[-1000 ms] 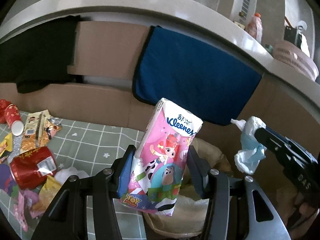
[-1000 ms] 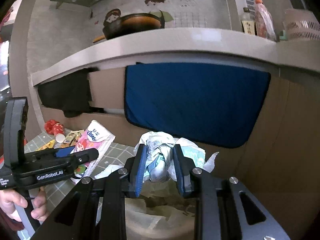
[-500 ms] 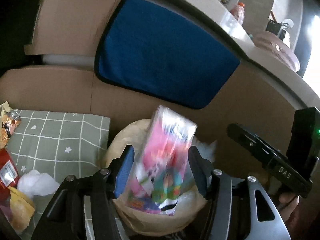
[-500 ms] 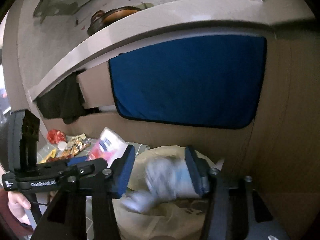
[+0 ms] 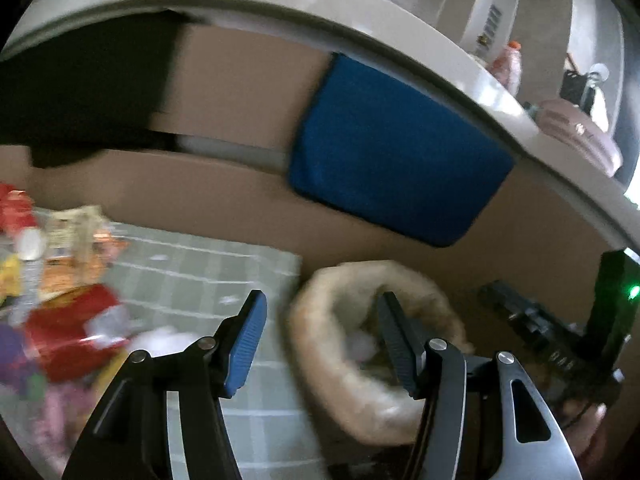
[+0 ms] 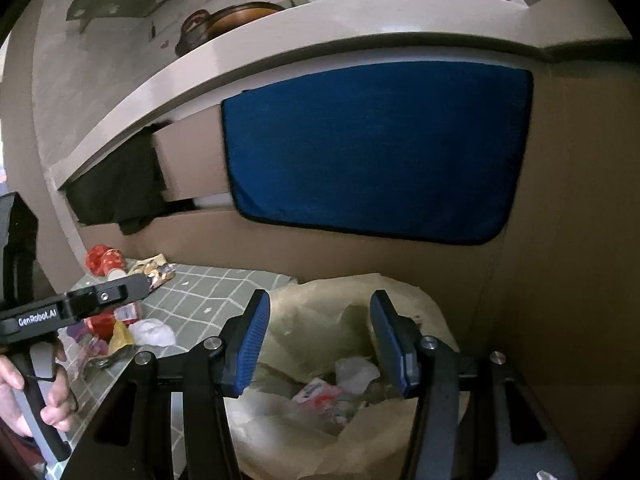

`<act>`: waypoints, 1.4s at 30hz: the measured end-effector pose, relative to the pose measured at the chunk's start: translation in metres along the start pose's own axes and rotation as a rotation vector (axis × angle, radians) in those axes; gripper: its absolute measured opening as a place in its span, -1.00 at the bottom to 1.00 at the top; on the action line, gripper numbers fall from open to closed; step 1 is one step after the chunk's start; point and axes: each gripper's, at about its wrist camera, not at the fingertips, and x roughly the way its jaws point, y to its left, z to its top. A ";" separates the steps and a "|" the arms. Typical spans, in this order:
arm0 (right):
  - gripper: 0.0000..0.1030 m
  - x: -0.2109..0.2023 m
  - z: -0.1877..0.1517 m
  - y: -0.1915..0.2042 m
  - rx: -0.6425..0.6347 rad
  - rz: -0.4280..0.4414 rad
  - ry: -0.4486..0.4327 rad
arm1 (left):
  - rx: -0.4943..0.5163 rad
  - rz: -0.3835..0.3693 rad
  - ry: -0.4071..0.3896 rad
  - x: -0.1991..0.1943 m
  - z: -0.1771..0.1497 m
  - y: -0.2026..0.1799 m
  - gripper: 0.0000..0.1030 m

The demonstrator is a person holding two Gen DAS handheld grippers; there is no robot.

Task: Collect trash
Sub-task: 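Move both tools back toward the trash pile on the table, then grasp the pink lollipop wrapper with the left gripper while the right grasps a yellow snack bag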

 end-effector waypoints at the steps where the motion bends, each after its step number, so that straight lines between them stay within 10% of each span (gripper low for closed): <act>1: -0.02 0.000 -0.001 0.004 -0.001 0.014 0.000 | 0.002 0.025 -0.005 -0.007 -0.003 0.005 0.14; 16: -0.02 0.014 -0.026 0.117 -0.171 0.189 0.062 | -0.152 0.357 -0.078 -0.125 -0.052 0.134 0.14; 31: -0.02 0.032 -0.051 0.147 -0.225 0.243 0.156 | -0.050 0.271 0.063 -0.102 -0.090 0.158 0.13; 42: -0.02 0.035 -0.062 0.144 -0.229 0.247 0.186 | -0.167 0.310 0.182 -0.061 -0.091 0.176 0.10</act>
